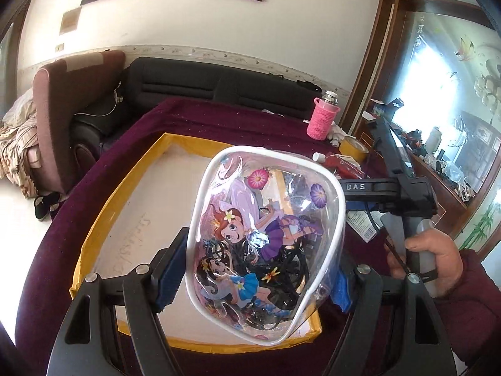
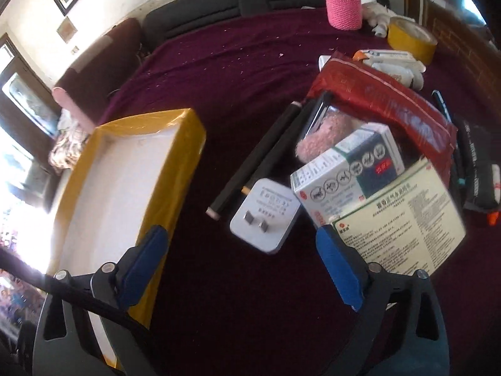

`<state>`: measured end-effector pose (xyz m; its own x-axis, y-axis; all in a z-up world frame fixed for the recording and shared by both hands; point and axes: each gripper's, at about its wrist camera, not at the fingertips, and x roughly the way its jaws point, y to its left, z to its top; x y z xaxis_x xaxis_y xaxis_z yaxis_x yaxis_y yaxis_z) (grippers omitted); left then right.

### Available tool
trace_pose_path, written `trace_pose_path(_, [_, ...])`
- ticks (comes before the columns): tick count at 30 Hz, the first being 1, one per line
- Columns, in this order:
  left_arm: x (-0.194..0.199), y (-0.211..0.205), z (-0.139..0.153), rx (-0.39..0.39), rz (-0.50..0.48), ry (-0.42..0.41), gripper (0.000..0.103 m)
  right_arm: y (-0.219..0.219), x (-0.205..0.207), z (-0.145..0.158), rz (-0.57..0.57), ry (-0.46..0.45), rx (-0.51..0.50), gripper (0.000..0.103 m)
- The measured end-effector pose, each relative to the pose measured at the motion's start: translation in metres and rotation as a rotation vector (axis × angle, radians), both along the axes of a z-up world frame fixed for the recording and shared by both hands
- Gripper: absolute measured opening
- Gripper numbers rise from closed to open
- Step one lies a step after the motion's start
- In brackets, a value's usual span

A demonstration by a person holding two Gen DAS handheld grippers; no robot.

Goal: Organize objects
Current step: 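Carry the clear cartoon pouch with the left gripper into the yellow tray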

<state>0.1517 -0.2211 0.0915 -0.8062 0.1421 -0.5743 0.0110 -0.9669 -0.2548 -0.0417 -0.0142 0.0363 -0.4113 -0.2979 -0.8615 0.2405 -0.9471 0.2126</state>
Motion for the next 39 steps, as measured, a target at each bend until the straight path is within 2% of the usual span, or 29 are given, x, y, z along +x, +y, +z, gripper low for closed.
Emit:
trace_pose_path(1, [-0.001,-0.002,-0.002,0.007,0.001,-0.004,0.072,-0.001,-0.006,-0.004,-0.011,-0.014,0.016,0.070])
trace_pose_path(2, [0.000,-0.004,-0.003,0.008,0.002,-0.005,0.072,-0.005,-0.011,-0.007,-0.025,-0.033,0.046,0.068])
trace_pose_path(3, [0.001,-0.007,-0.005,0.010,0.003,-0.005,0.072,-0.001,-0.010,-0.008,-0.042,-0.044,0.065,0.060])
trace_pose_path(9, [0.002,-0.009,-0.011,0.017,0.009,-0.011,0.072,-0.005,-0.022,-0.016,-0.070,-0.053,0.086,0.056])
trace_pose_path(10, [0.002,-0.009,-0.013,0.019,0.008,-0.015,0.072,-0.012,-0.033,-0.021,-0.073,-0.046,0.093,0.046])
trace_pose_path(12, [0.004,-0.007,-0.014,0.013,0.008,-0.022,0.072,-0.013,-0.032,-0.022,-0.062,-0.044,0.127,0.038])
trace_pose_path(15, [0.006,-0.007,-0.012,0.007,0.012,-0.021,0.072,-0.010,-0.028,-0.022,-0.014,-0.039,0.124,0.037])
trace_pose_path(18, [0.004,-0.009,-0.009,0.023,0.015,-0.027,0.072,-0.002,-0.022,-0.018,0.014,-0.053,0.031,0.037])
trace_pose_path(22, [-0.004,-0.013,0.000,0.014,0.014,-0.039,0.072,0.011,-0.010,0.004,0.024,-0.042,-0.090,0.038])
trace_pose_path(28, [-0.070,-0.021,0.011,-0.032,0.013,-0.092,0.071,-0.012,-0.027,0.032,0.089,-0.068,-0.254,0.038])
trace_pose_path(32, [-0.139,-0.036,-0.013,0.078,0.010,-0.216,0.071,-0.043,-0.051,0.028,0.100,-0.097,-0.287,0.038])
trace_pose_path(34, [-0.164,-0.045,-0.029,0.105,0.044,-0.258,0.071,-0.056,-0.062,0.022,0.095,-0.115,-0.289,0.038])
trace_pose_path(39, [-0.193,-0.058,-0.059,0.200,0.060,-0.298,0.071,-0.077,-0.075,0.008,0.095,-0.134,-0.263,0.038])
